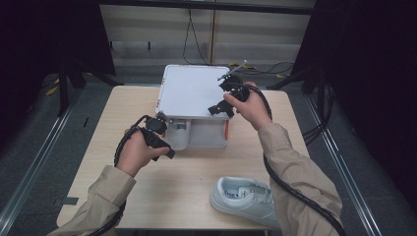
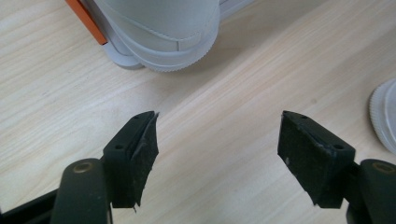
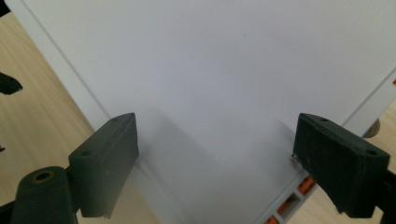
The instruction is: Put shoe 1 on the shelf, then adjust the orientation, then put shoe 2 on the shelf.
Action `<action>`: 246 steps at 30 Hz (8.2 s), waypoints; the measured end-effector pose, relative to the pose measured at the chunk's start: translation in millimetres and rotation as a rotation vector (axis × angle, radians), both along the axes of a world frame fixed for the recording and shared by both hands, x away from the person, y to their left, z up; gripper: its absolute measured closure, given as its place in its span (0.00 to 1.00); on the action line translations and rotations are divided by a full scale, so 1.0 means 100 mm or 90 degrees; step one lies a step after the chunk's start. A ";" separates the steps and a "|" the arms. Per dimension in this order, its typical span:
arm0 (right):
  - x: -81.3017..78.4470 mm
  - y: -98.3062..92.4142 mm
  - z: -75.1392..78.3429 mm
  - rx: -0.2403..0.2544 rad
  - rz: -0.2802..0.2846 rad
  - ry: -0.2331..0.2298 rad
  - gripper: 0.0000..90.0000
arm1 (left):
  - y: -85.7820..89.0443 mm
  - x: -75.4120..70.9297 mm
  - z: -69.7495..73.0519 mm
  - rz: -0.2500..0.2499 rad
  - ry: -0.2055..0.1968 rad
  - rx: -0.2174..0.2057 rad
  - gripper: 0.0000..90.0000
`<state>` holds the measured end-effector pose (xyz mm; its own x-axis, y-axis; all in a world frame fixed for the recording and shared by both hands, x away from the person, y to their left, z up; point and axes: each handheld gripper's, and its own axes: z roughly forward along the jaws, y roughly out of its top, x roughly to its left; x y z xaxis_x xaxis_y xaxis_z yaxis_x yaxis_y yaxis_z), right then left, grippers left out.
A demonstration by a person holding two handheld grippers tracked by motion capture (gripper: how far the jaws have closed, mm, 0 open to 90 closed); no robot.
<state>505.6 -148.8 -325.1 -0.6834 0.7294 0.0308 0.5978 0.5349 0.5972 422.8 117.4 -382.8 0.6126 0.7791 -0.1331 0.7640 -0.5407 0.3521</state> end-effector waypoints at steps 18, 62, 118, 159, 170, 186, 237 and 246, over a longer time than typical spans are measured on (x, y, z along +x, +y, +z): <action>-0.53 -0.20 0.00 -0.055 0.066 0.021 0.15 | -0.02 0.08 0.75 -0.030 -0.013 -0.010 0.29; -1.31 -0.45 -0.54 -0.066 0.169 0.102 0.16 | -0.41 0.99 0.66 0.008 -0.071 -0.030 0.29; -1.43 -0.61 -0.73 -0.169 0.300 0.163 0.88 | -0.46 0.94 0.59 0.020 -0.114 -0.045 0.17; -1.63 -1.39 -0.90 -0.174 0.109 0.141 0.17 | -0.46 0.93 0.57 0.017 -0.126 -0.050 0.17; -1.23 -1.56 -0.87 -0.187 0.048 0.116 0.24 | -0.47 0.93 0.57 0.016 -0.125 -0.050 0.16; -0.95 -1.49 -0.78 -0.117 -0.032 0.123 0.28 | -0.46 0.94 0.57 0.009 -0.128 -0.052 0.16; -1.68 -1.15 -0.54 -0.150 -0.111 0.241 0.93 | -0.47 0.94 0.57 0.014 -0.128 -0.050 0.16; -1.68 -1.01 -0.33 -0.117 -0.094 0.196 0.96 | -0.49 0.94 0.56 0.019 -0.127 -0.051 0.16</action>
